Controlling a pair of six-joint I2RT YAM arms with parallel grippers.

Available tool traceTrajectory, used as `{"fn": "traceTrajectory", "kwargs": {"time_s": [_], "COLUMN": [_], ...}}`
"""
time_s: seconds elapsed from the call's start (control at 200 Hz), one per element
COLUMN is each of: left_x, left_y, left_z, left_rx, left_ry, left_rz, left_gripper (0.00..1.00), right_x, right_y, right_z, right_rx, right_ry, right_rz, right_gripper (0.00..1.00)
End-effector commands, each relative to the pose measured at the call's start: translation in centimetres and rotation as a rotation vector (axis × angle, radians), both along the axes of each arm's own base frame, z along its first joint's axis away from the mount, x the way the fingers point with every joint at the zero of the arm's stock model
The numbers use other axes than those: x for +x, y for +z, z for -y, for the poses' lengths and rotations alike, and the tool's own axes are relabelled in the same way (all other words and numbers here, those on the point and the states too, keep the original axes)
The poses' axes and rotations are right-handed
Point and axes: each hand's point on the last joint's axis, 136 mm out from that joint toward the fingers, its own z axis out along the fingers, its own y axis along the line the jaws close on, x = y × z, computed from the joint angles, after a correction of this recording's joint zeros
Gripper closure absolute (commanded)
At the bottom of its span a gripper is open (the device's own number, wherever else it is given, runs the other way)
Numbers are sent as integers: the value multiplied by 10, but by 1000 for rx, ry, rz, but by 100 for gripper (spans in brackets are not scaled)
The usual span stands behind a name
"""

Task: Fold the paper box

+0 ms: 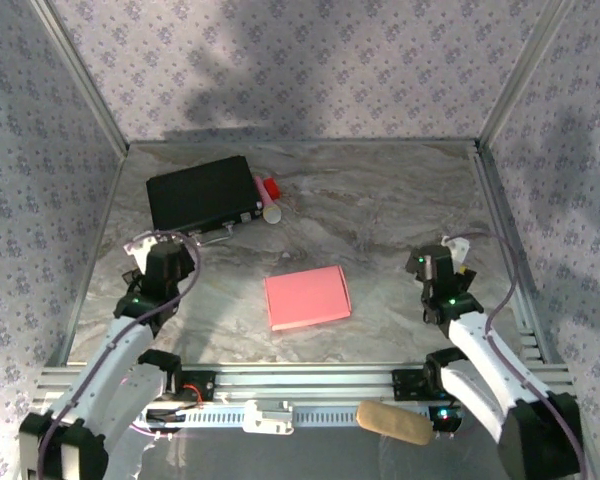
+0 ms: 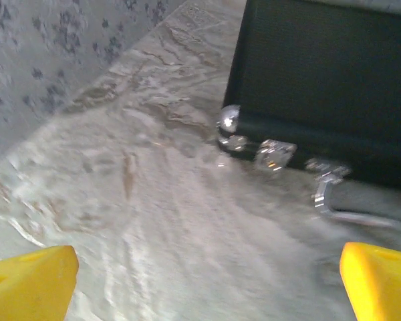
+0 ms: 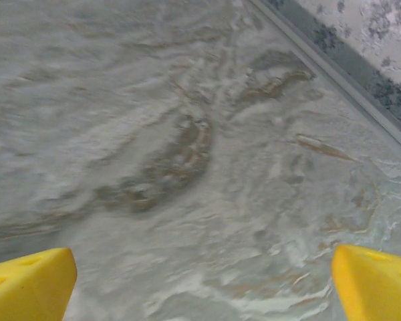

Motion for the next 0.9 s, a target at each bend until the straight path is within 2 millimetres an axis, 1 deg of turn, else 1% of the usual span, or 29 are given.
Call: {"fn": "traceTrajectory", "kwargs": {"time_s": [0.0, 0.025, 0.085, 0.115, 0.165, 0.2, 0.21, 0.235, 0.285, 0.335, 0.375, 0.42, 0.45, 0.485, 0.51, 0.54, 0.55, 0.565, 0.57, 0.59, 0.625, 0.645, 0.665, 0.695, 0.73, 0.795, 0.83, 0.894], "left_x": [20, 23, 24, 27, 34, 40, 43, 49, 61, 74, 86, 98, 105, 110, 113, 116, 116, 116, 118, 121, 121, 118, 118, 120, 124, 125, 130, 129], "left_y": [10, 7, -5, -3, -5, -9, -7, -8, -9, -14, -12, -14, -11, -15, -21, -32, -33, -44, -38, -34, -31, -38, -40, -40, -37, -43, -42, -44], "left_z": [-5, -2, -6, -10, -9, -8, -9, -7, -5, -3, 0, 5, 8, 5, 4, 4, 4, 5, 5, 9, 12, 11, 8, 5, 1, -6, -3, -2], "left_rx": [200, 175, 146, 147, 154, 158, 158, 154, 147, 149, 151, 154, 153, 130, 118, 114, 117, 118, 127, 139, 133, 118, 105, 105, 111, 77, 91, 81], "left_ry": [-135, -157, -150, -134, -171, -183, -185, -201, -224, -250, -271, -305, -314, -298, -294, -292, -294, -303, -304, -327, -338, -334, -323, -313, -293, -253, -274, -280], "left_rz": [92, 124, 180, 219, 185, 174, 184, 177, 167, 146, 161, 181, 209, 218, 224, 222, 231, 215, 241, 282, 280, 225, 198, 216, 245, 165, 179, 159], "left_gripper": [0, 0, 0, 0, 0, 0, 0, 0, 0, 0, 0, 0, 0, 0, 0, 0, 0, 0, 0, 0, 0, 0, 0, 0, 0, 0, 0, 0], "right_x": [45, 49, 56, 61, 66, 71, 72, 77, 85, 92, 98, 100, 100, 99, 100, 102, 102, 103, 104, 105, 110, 112, 113, 113, 114, 114, 114, 114], "right_y": [42, 36, 20, 14, 4, 4, 3, 8, 11, 8, 8, -1, -6, -13, -18, -17, -18, -19, -19, -21, -23, -21, -22, -24, -22, -23, -22, -23], "right_z": [-5, -3, 4, 6, 10, 6, 5, 3, -1, -2, -2, 3, 5, 5, 4, 2, 1, 1, 0, -1, -4, -4, -3, -3, -4, -5, -5, -5], "right_rx": [-104, -122, -103, -90, -79, -95, -92, -95, -94, -113, -120, -88, -73, -68, -70, -86, -89, -94, -95, -94, -94, -99, -103, -103, -115, -118, -119, -122], "right_ry": [163, 167, 163, 170, 162, 203, 210, 220, 251, 271, 284, 274, 276, 276, 278, 288, 288, 288, 289, 296, 312, 308, 302, 300, 298, 299, 299, 299], "right_rz": [192, 174, 143, 145, 145, 153, 153, 180, 236, 216, 234, 217, 231, 241, 243, 259, 253, 234, 227, 195, 184, 190, 175, 151, 167, 157, 157, 158], "right_gripper": [1, 1, 1, 1, 1, 1, 1, 1, 1, 1, 1, 1, 1, 1, 1, 1, 1, 1, 1, 1, 1, 1, 1, 1, 1, 1, 1, 1]}}
